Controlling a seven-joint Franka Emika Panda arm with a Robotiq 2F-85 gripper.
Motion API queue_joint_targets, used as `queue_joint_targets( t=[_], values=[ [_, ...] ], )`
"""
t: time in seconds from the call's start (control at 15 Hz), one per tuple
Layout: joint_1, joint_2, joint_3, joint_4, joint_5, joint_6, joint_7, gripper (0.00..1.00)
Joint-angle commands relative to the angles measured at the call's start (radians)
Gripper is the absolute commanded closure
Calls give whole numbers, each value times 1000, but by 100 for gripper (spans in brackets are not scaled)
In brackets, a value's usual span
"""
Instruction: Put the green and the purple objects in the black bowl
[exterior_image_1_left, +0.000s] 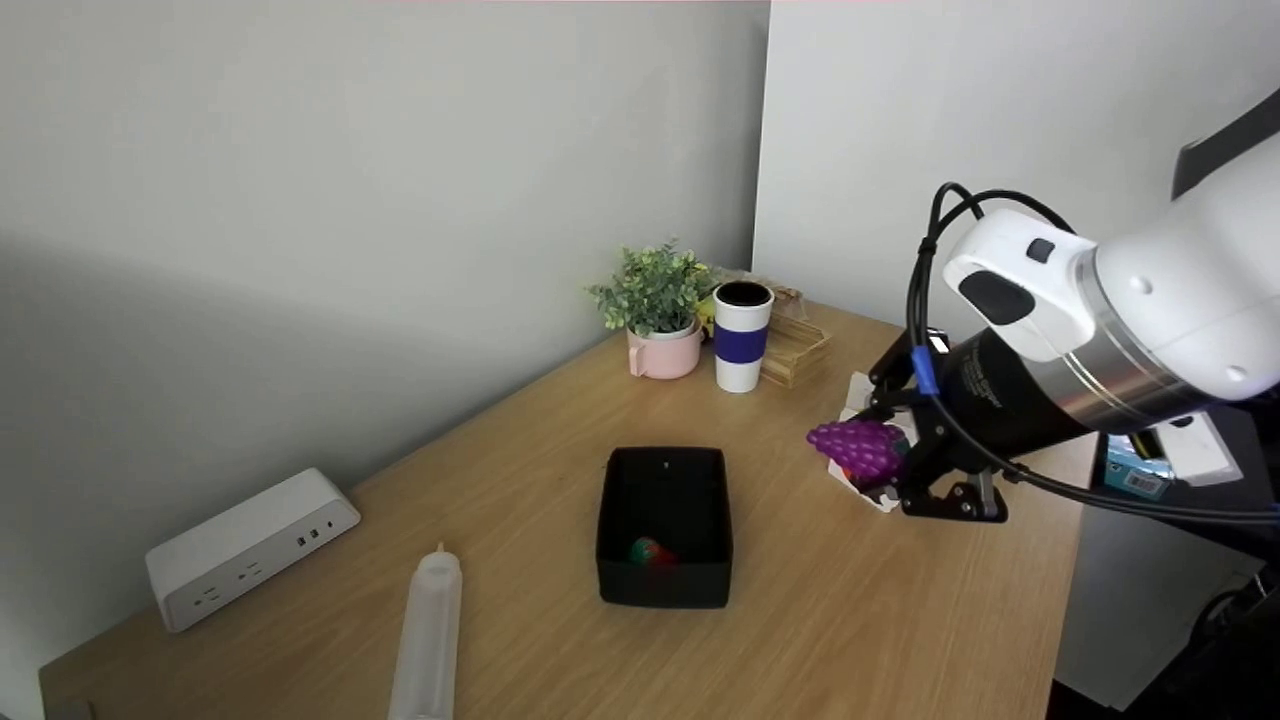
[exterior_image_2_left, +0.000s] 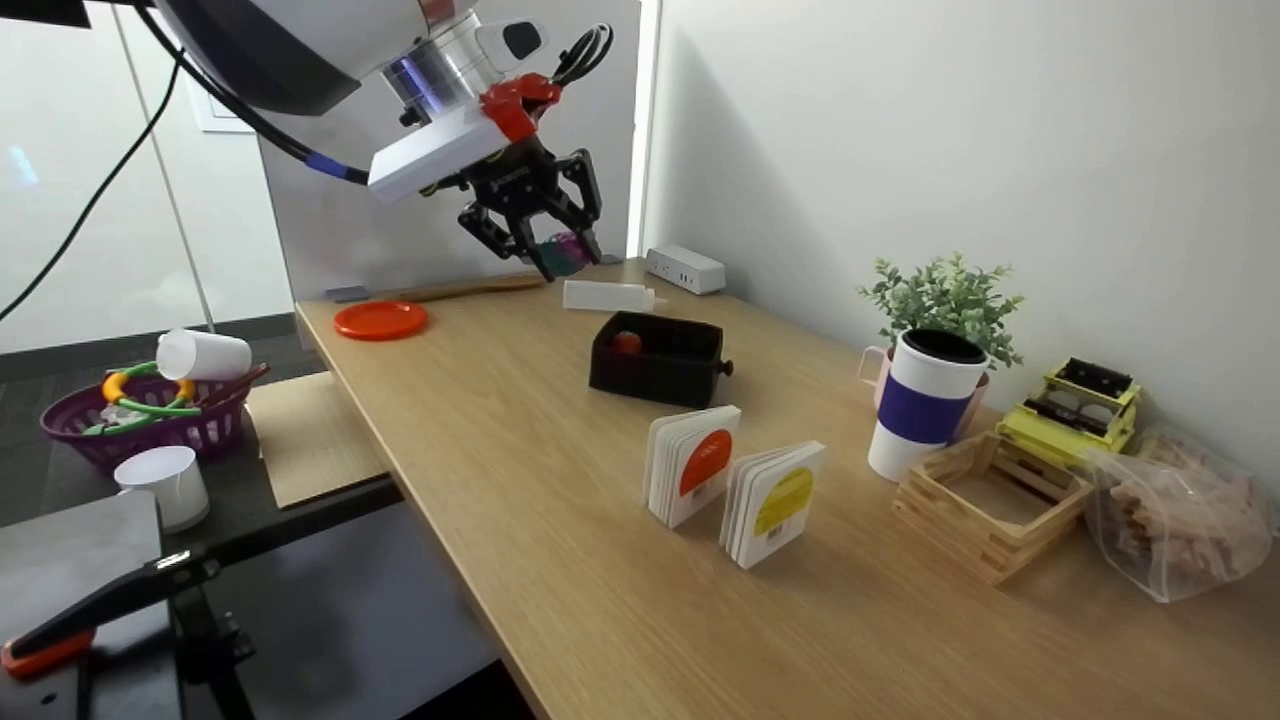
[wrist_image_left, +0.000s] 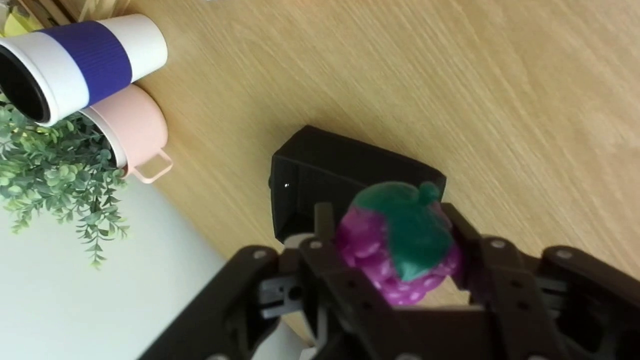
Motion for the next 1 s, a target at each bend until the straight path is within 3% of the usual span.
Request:
queue_joint_targets(
  t=[0.0, 0.27, 0.47, 0.67, 0.73, 0.93],
  values=[
    [-10, 43, -9, 40, -12, 54, 11, 73],
    [-32, 126, -9, 134, 77, 124, -83, 73],
    [-80, 212, 24, 215, 279, 160, -248, 73],
    [-163, 286, 125, 296, 535, 122, -458, 73],
    [-215, 309, 192, 333, 601, 92, -521, 73],
    [-264, 381, 272, 439, 770, 38, -687, 73]
  ],
)
